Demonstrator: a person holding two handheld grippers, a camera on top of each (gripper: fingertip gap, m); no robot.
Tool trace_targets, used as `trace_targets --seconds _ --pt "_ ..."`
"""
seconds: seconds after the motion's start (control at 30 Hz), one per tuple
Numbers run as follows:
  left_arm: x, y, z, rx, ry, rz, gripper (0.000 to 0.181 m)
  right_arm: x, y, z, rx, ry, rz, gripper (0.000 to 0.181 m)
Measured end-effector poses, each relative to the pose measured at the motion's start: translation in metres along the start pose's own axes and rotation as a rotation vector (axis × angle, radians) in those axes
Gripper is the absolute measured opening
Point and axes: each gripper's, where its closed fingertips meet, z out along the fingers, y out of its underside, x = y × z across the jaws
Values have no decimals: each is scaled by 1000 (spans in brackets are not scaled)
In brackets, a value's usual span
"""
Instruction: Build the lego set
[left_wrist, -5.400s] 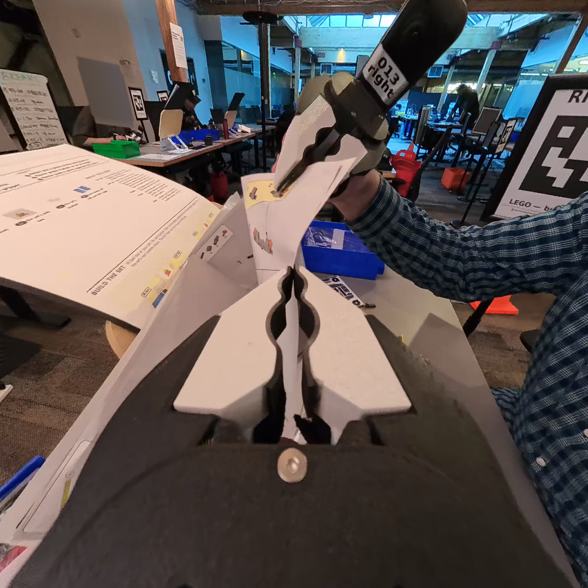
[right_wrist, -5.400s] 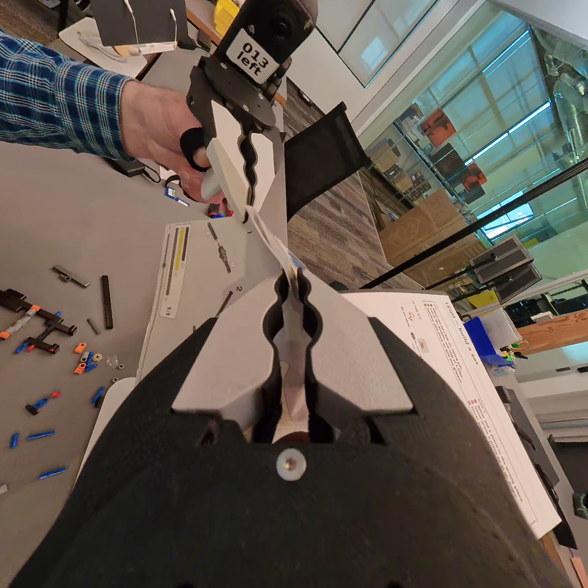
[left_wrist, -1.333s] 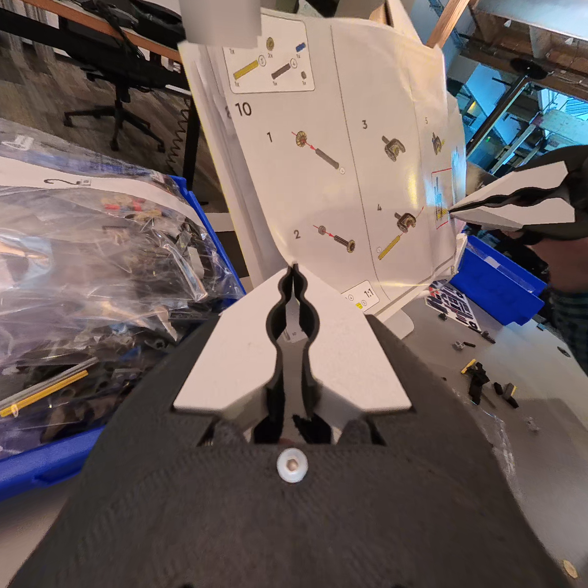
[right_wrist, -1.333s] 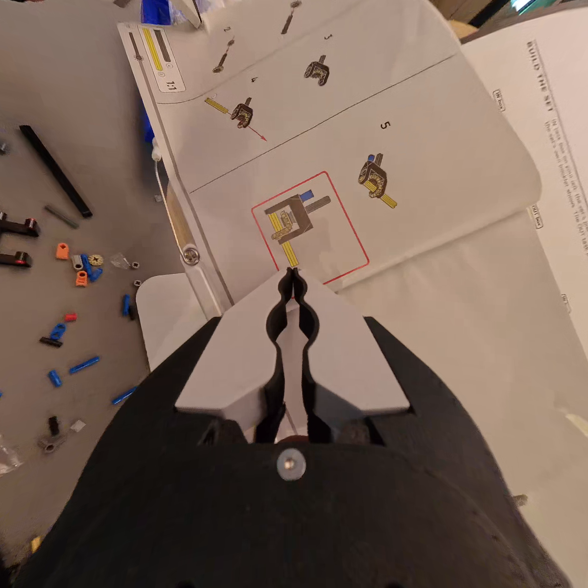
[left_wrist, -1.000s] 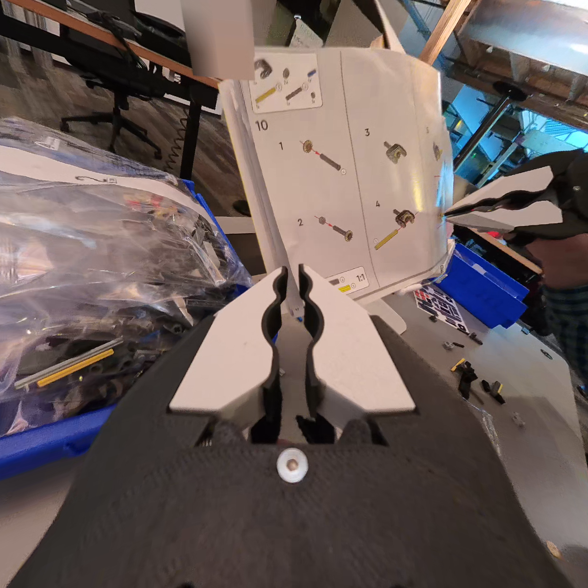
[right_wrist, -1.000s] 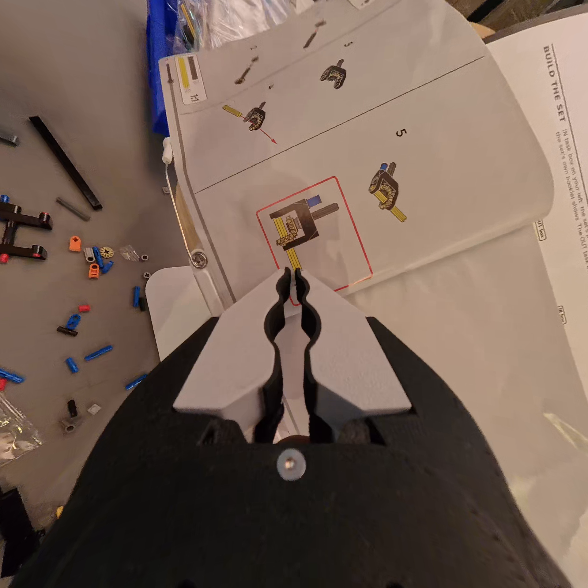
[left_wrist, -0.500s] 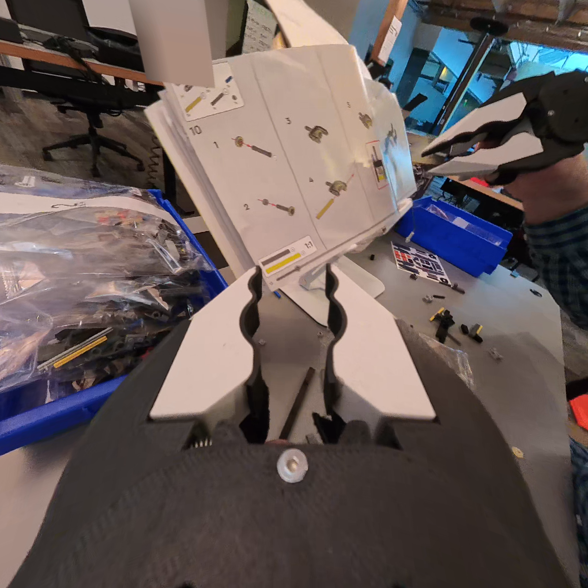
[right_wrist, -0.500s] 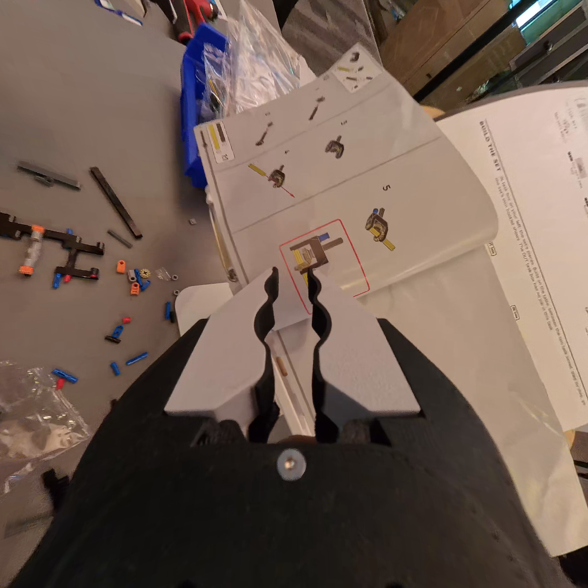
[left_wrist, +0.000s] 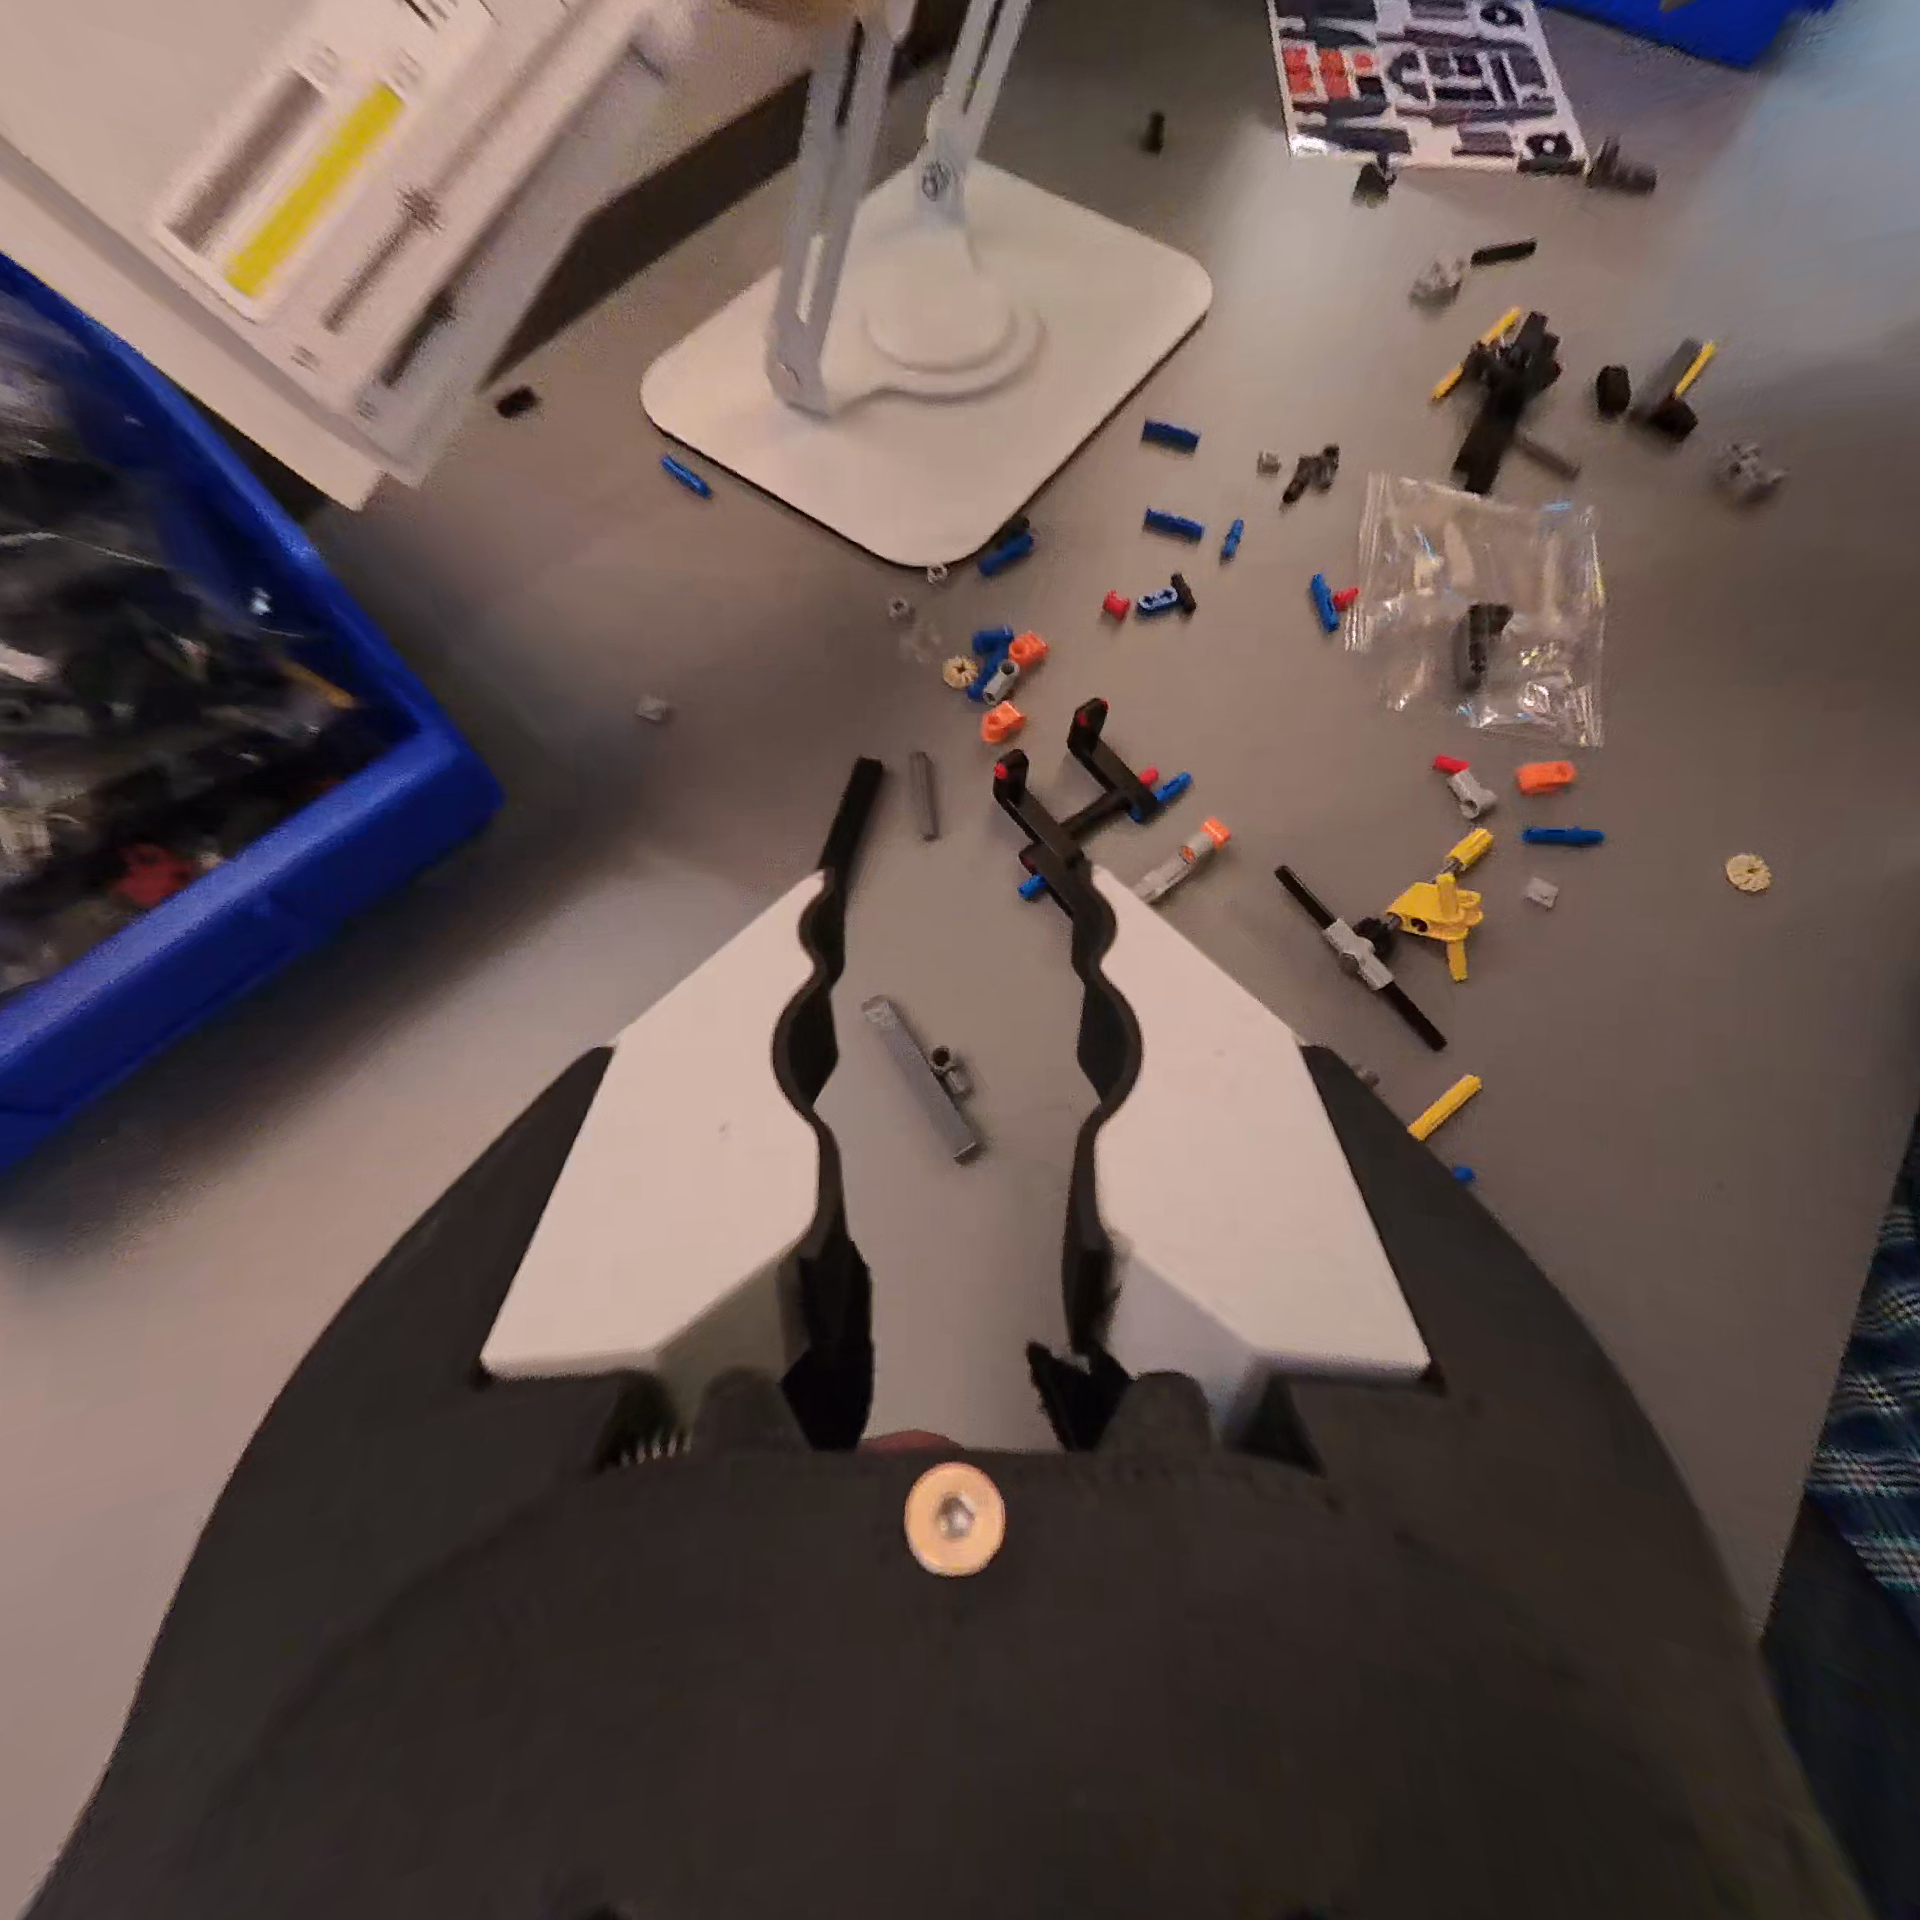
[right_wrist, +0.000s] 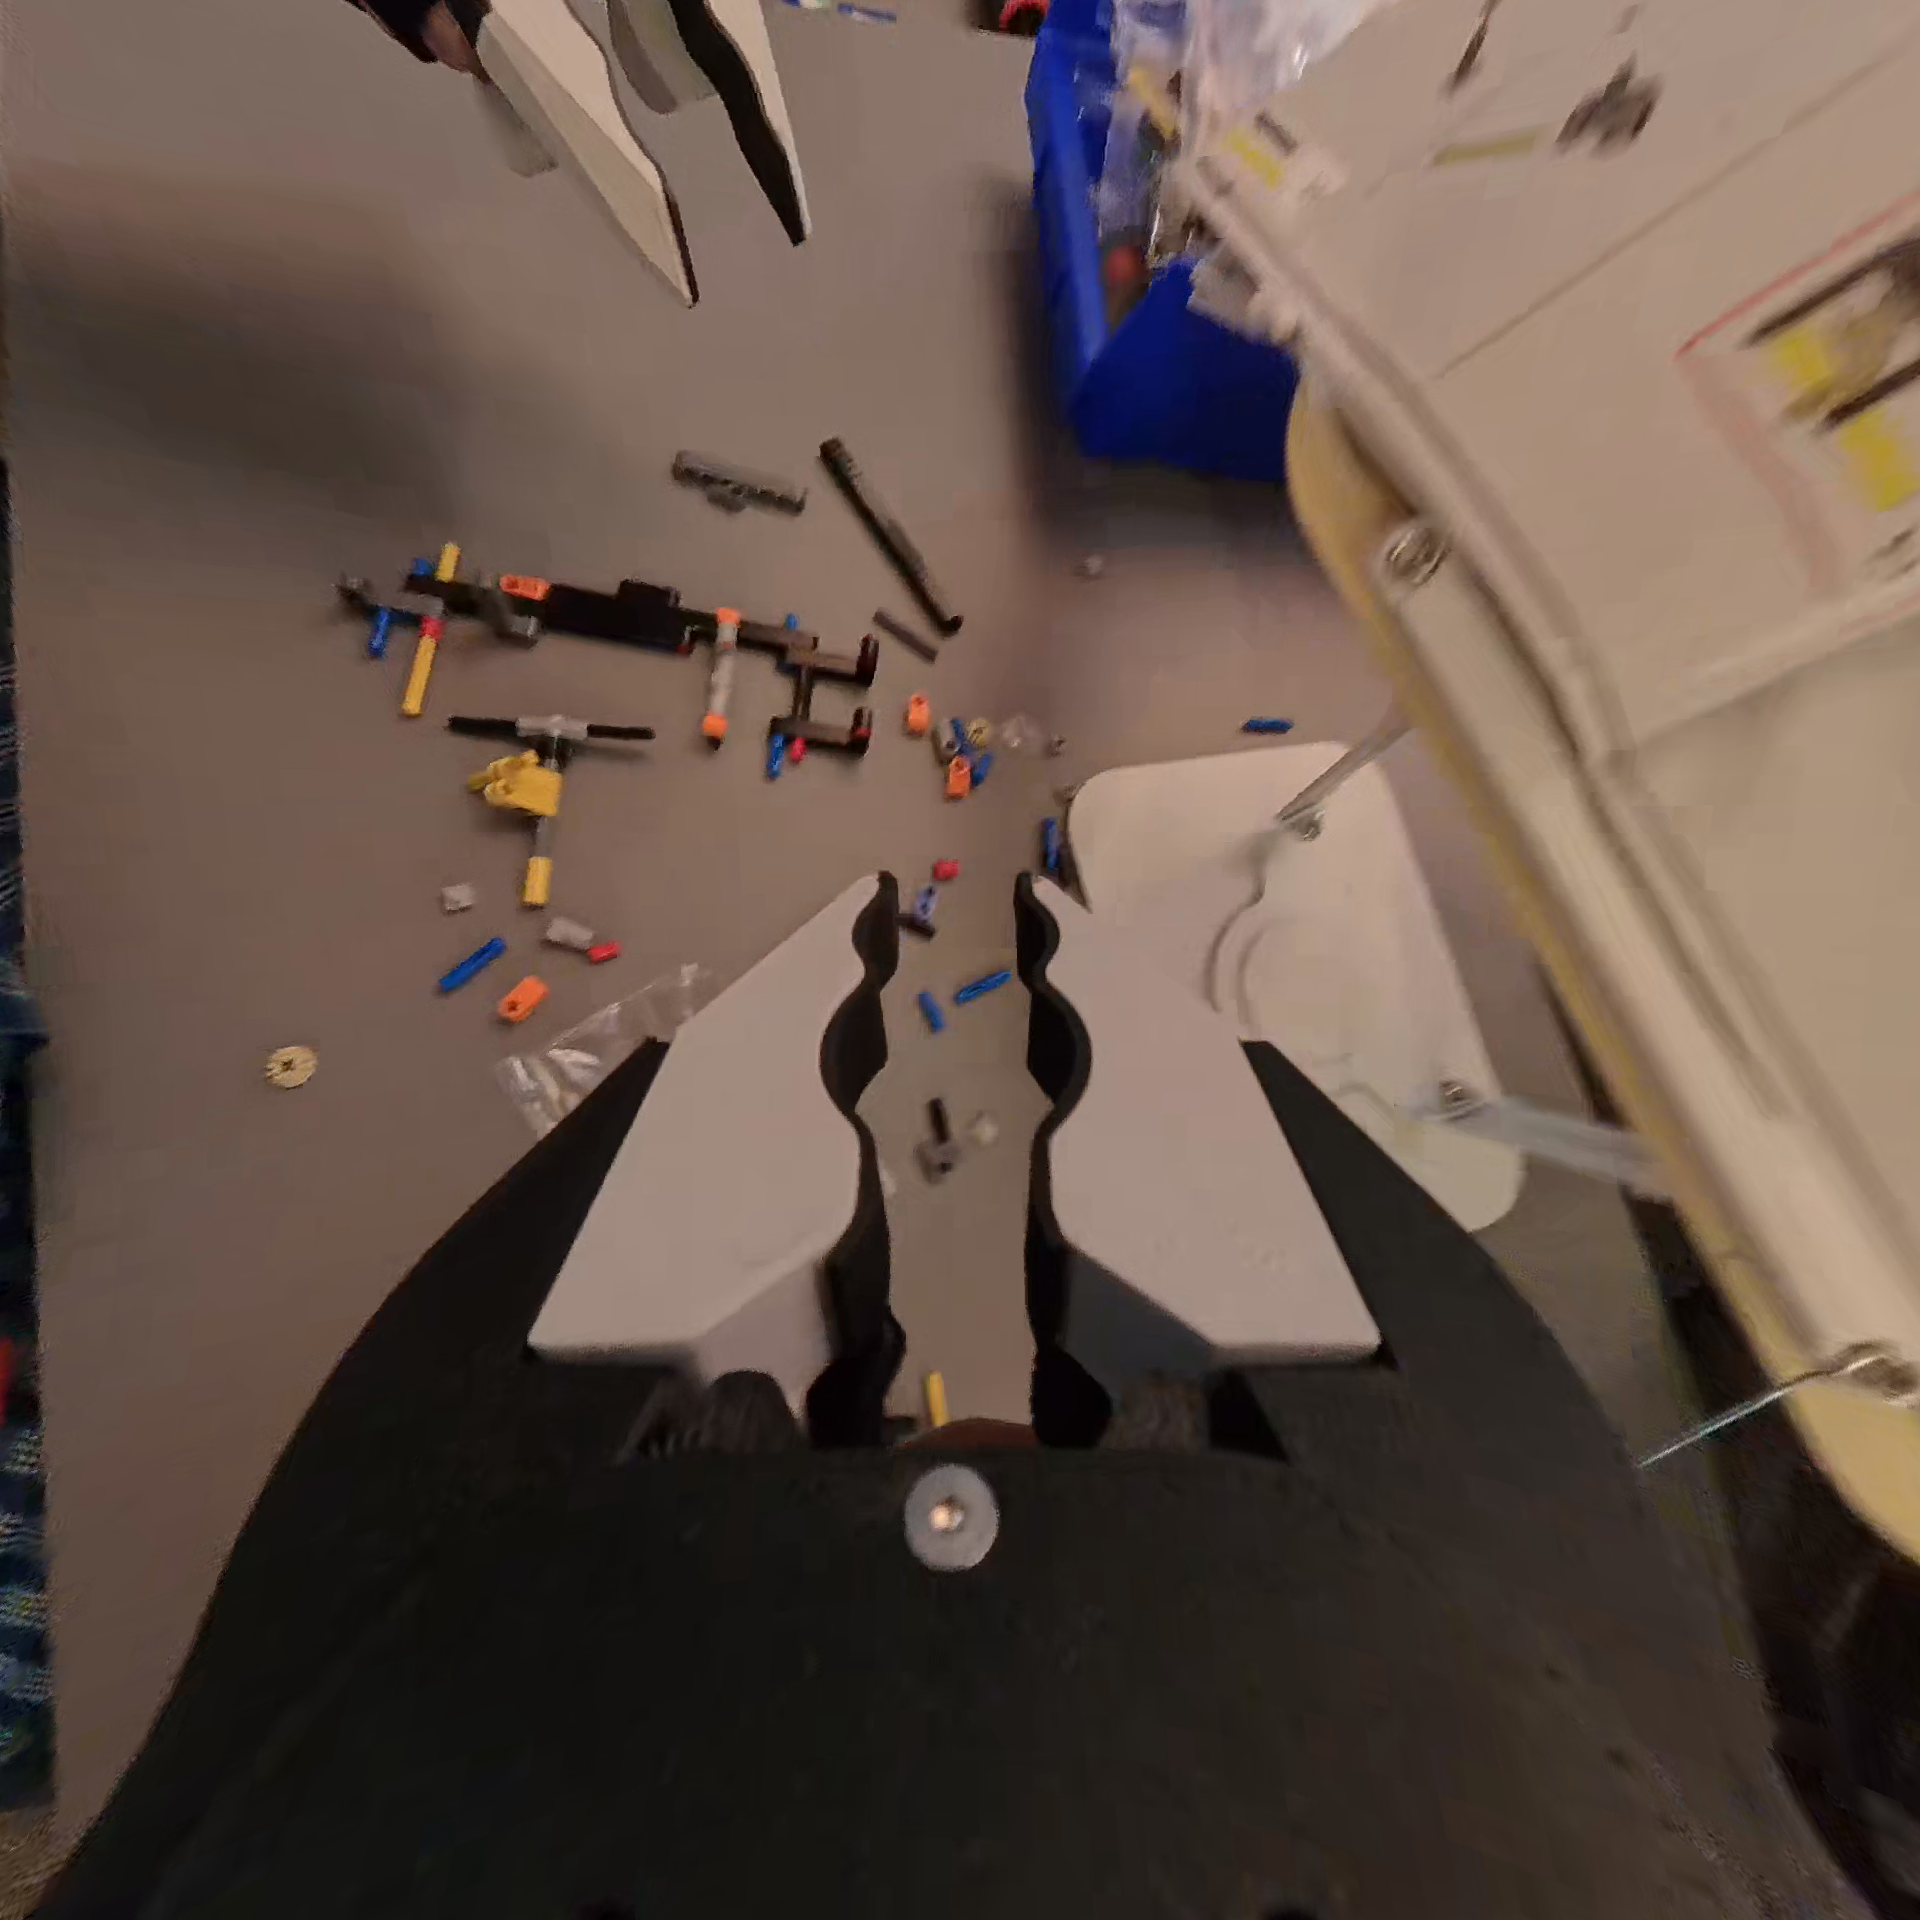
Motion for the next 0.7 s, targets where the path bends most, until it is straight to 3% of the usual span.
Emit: trace_targets --seconds 0.23,0.5,0.7 --pt "-1 19 56 -122 0 45 23 -22 46 -3 -12 1 107 20" --pt "-11 41 107 -299 -57 108 19 -33 54 -1 3 -15 138 20" --pt "-11 37 118 -285 -42 116 2 -33 52 3 11 -21 147 19"
